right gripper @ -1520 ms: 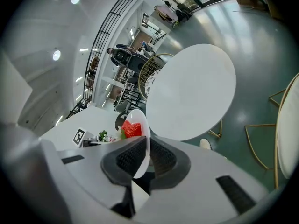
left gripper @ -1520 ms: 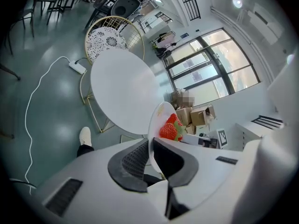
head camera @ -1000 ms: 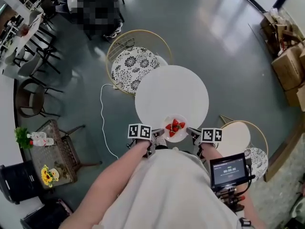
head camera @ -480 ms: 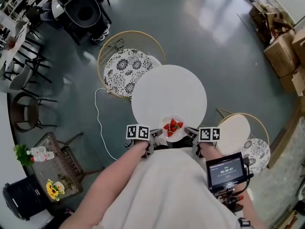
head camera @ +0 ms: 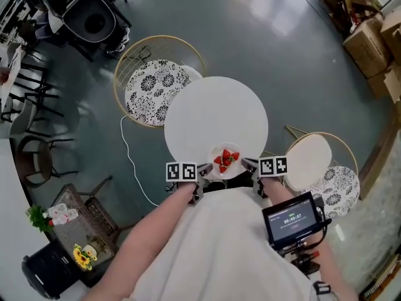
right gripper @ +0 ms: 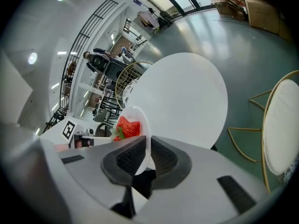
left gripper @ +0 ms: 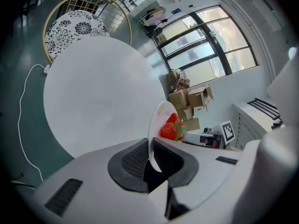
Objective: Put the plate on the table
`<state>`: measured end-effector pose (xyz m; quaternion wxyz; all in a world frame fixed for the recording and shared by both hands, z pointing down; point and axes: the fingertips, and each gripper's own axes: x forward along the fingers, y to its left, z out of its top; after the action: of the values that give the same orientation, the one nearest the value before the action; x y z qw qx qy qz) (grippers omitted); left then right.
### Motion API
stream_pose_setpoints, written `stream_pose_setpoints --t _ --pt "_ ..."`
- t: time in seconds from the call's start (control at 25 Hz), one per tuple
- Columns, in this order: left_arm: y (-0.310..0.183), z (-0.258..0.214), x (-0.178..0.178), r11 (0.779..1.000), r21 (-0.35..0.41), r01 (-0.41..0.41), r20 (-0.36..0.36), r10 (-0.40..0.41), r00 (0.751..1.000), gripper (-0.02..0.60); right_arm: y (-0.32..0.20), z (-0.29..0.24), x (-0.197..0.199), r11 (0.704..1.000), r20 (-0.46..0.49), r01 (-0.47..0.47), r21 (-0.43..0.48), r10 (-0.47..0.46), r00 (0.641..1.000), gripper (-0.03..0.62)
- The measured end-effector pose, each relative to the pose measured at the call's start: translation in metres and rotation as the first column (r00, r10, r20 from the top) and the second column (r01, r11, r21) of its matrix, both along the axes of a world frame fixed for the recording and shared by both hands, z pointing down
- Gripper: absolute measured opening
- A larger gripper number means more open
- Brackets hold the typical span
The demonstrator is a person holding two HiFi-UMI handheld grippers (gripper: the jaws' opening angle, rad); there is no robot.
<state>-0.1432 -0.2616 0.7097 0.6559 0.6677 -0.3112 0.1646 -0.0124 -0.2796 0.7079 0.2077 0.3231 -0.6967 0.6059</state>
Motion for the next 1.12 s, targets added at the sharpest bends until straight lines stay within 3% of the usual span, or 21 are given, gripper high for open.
stream_pose_setpoints --t 0.4,0.84,1.12 --pt "-0.035 0.024 0.023 0.998 -0.041 -0.048 0.056 0.05 0.997 0.025 -0.023 0.025 0.025 0.996 0.006 -0.065 -0.063 0.066 0.998 0.026" --pt "-0.074 0.049 0.044 0.994 -0.092 -0.054 0.109 0.064 0.992 0.025 -0.067 0.05 0.045 0.995 -0.014 -0.019 -0.093 0.018 1.0 0.025" --pt "-0.101 0.065 0.053 0.995 -0.088 -0.041 0.157 0.054 0.986 0.025 -0.1 0.07 0.052 0.999 -0.074 0.01 -0.053 -0.014 0.997 0.025"
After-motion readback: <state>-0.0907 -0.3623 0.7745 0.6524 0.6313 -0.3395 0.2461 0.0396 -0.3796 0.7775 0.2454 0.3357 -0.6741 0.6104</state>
